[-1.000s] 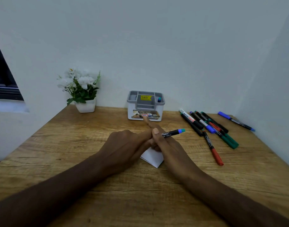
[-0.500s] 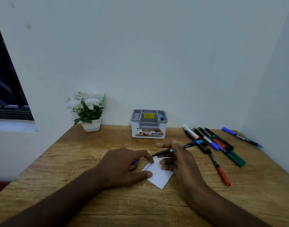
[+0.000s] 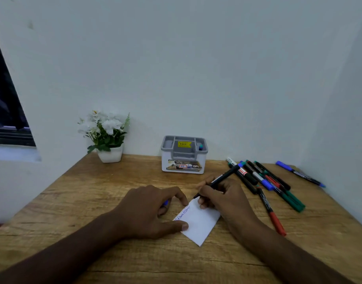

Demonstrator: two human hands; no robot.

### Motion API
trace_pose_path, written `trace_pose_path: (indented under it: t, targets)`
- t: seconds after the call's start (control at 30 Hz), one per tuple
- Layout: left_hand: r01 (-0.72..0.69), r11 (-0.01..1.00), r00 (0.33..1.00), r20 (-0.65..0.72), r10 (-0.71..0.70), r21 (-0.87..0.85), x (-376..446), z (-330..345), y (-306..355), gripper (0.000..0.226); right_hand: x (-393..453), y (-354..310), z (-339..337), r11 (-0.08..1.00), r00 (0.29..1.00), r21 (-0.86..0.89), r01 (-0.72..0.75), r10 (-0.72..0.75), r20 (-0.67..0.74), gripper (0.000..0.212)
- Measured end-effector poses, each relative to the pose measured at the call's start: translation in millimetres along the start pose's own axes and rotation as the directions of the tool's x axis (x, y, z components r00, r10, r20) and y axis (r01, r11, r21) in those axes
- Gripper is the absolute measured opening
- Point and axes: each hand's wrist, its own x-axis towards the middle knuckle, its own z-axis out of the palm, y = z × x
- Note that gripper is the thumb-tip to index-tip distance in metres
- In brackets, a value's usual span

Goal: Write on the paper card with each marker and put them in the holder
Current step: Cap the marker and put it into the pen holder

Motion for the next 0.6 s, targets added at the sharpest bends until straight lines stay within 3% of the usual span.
trace_pose_path:
  t: [0.17, 0.3, 0.6]
  targets:
    - [0.009, 1.000, 1.000, -0.017, -0.009, 0.000, -0.9, 2.7, -1.2, 0.057, 1.7, -5.1, -4.7, 0.977, 0.995, -0.215, -0.004, 0.024, 0.092, 0.005]
    - [-0.031, 1.000, 0.998, -0.045, 0.031, -0.001, -4.4, 2.0, -0.1, 0.049, 0.6, -5.6, -4.3, 0.907, 0.997, -0.413, 0.076, -0.057, 0.057, 0.007]
    - [-0.007, 1.000, 0.999, -0.049, 0.006, -0.012, -6.8, -0.2, 0.5, 0.050, 0.1, -5.4, -2.6, 0.867, 0.988, -0.476, 0.148, -0.113, 0.102, 0.005]
